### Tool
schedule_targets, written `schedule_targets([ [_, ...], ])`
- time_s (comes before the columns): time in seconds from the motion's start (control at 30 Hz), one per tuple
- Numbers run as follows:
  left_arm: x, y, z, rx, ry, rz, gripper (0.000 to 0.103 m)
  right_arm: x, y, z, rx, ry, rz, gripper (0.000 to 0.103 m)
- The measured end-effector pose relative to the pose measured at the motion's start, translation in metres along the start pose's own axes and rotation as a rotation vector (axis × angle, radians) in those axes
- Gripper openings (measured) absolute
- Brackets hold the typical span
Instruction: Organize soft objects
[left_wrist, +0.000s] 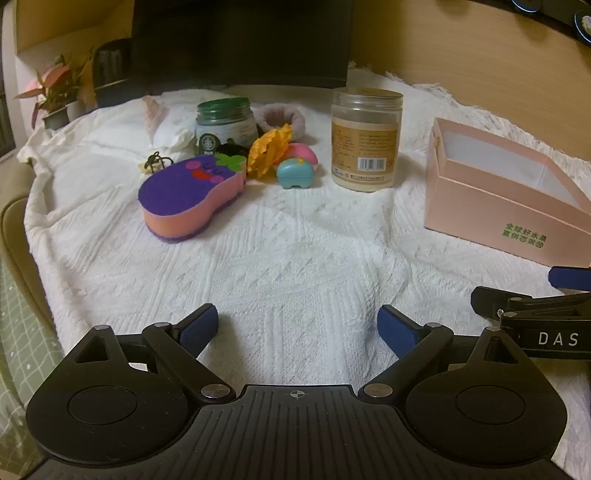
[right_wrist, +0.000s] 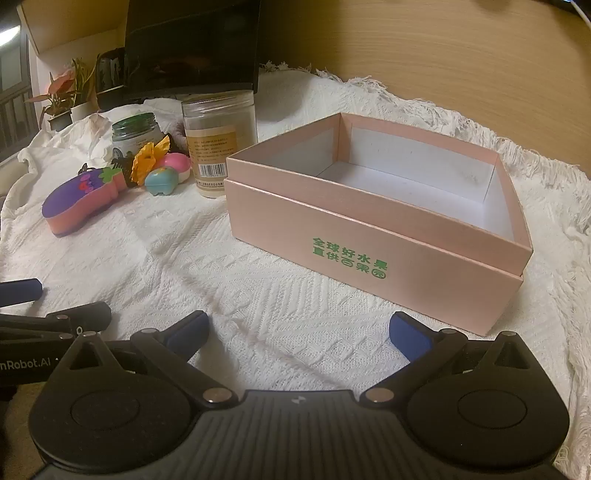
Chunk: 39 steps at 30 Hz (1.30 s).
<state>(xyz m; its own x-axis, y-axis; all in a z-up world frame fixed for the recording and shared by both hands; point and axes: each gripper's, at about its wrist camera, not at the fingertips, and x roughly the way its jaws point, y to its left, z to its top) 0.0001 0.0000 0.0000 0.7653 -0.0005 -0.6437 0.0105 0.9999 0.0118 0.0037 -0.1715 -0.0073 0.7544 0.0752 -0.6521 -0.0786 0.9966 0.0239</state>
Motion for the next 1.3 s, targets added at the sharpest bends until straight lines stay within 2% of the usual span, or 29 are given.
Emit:
schedule_targets([
  [1.3,0.0029,0.0,0.0033,0.001,-0.01,0.0,0.098,0.0005,0.0003,0.0002,-0.004,0.0,-0.003,0.103],
])
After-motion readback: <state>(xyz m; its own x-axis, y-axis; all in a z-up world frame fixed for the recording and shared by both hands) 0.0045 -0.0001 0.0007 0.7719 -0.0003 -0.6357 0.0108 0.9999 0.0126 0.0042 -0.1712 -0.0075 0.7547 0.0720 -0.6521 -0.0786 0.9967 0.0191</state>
